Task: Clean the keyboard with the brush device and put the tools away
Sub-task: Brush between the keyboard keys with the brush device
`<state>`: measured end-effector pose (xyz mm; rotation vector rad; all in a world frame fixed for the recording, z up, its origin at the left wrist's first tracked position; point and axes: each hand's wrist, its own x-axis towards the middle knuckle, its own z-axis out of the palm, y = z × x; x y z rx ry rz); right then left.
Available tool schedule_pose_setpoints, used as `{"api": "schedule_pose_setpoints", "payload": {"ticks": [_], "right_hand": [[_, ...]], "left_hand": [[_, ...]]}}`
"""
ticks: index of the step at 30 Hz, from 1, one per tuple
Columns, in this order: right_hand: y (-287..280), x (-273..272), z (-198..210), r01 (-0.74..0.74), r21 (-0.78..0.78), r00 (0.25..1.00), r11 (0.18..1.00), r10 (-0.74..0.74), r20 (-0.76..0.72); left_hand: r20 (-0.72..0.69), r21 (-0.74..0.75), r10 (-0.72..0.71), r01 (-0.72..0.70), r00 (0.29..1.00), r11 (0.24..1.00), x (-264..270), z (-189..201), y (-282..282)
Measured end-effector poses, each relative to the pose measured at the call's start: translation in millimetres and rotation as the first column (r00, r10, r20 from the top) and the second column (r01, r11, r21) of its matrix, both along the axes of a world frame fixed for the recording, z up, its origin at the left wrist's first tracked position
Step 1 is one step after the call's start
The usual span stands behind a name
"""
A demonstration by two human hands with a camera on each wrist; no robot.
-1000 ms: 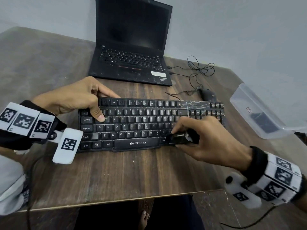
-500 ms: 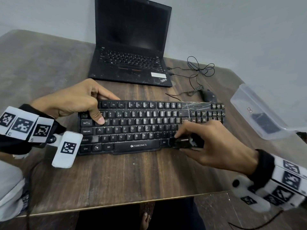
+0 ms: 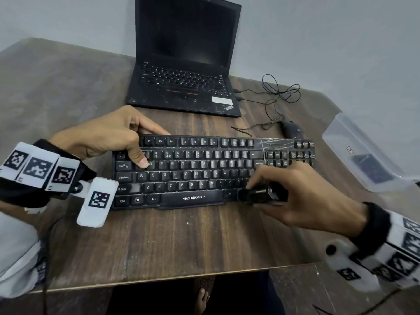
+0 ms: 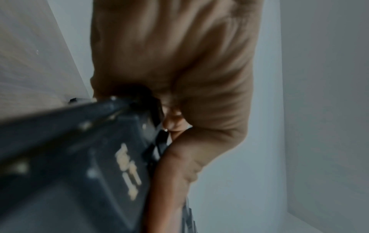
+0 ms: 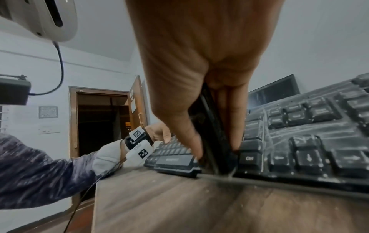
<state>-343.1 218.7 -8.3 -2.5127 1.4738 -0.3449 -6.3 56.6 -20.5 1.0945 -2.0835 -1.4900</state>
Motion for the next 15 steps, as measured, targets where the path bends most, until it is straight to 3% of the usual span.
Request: {"api": "schedule_pose_setpoints", "payload": {"ticks": [2, 4, 10, 15], "right_hand": [[-2.6, -1.4, 0.1, -0.059, 0.069, 0.998, 0.996, 0.061, -0.032], [-14.0, -3.5, 2.9, -0.056, 0.028, 0.998, 0.998, 0.057, -0.038], [-53.9, -8.9, 31.7, 0.158, -0.262, 0.982, 0.952, -0.125, 0.139], [-61.6, 3.1, 34.8, 0.211, -0.276, 0.974, 0.938, -0.176, 0.146]], "left_hand": [[0.001, -0.001, 0.006, -0.006, 1.000, 1.000, 0.4, 0.8, 1.3], [0.004, -0.010, 0.031, -0.031, 1.000, 0.999, 1.6, 1.4, 0.4], [0.019, -0.008, 0.007, -0.007, 1.000, 1.000, 2.9, 2.6, 1.2], [0.017, 0.001, -0.031, 0.031, 0.999, 1.000, 2.1, 2.9, 3.5]]}}
